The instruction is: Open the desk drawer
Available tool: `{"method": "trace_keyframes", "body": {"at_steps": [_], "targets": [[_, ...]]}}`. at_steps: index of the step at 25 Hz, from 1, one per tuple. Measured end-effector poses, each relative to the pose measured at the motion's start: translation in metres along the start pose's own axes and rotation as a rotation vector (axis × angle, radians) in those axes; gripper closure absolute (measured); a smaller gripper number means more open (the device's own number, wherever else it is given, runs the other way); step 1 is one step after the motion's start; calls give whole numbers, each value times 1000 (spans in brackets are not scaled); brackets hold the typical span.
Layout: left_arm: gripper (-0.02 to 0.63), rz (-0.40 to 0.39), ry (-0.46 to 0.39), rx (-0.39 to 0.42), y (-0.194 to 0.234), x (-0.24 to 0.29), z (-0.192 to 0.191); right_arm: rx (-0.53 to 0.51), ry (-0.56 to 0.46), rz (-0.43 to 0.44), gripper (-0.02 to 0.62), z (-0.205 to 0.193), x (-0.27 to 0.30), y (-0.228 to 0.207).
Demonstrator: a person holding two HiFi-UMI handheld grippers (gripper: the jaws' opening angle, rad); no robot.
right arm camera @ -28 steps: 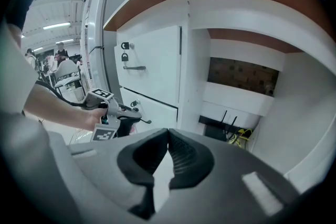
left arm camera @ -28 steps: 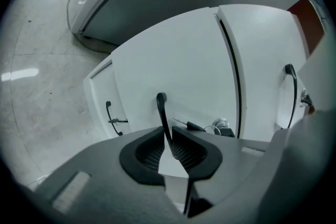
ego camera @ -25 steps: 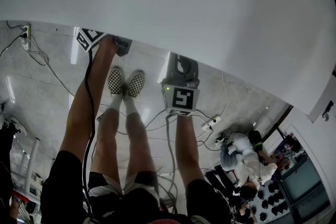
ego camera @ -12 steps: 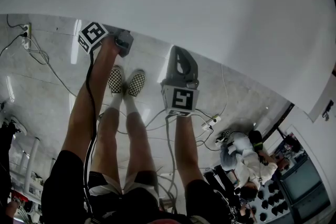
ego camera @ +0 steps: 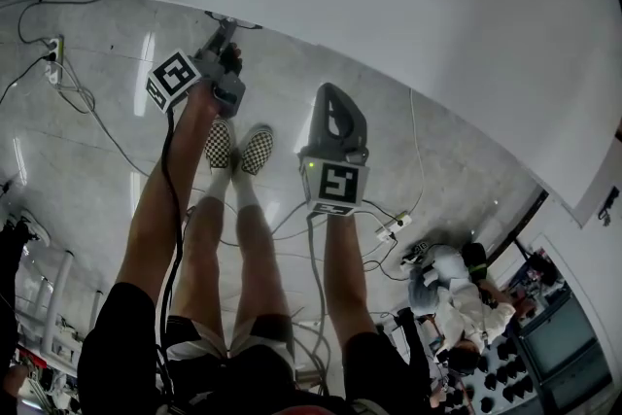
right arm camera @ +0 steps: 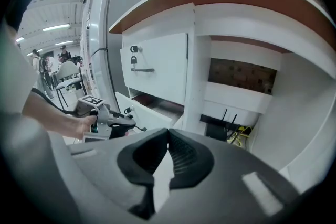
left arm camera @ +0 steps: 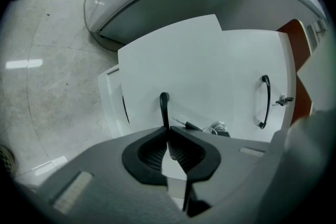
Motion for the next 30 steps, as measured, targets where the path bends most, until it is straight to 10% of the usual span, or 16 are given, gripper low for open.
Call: {"method": "trace_keyframes", "body": {"at_steps": [30], "targets": [[580,82,8,-60,46,-109,-69,8,-19,-25,589,-20,-70,27]]}}
Point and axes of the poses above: the fingertips, and each gripper's own axes: x forward along the fingers, y to its left, z out of its top, the point moved 4 cm from there along -x, backward along the fingers, and after that the axes turned 9 degrees about y, right-handed, at the moved point
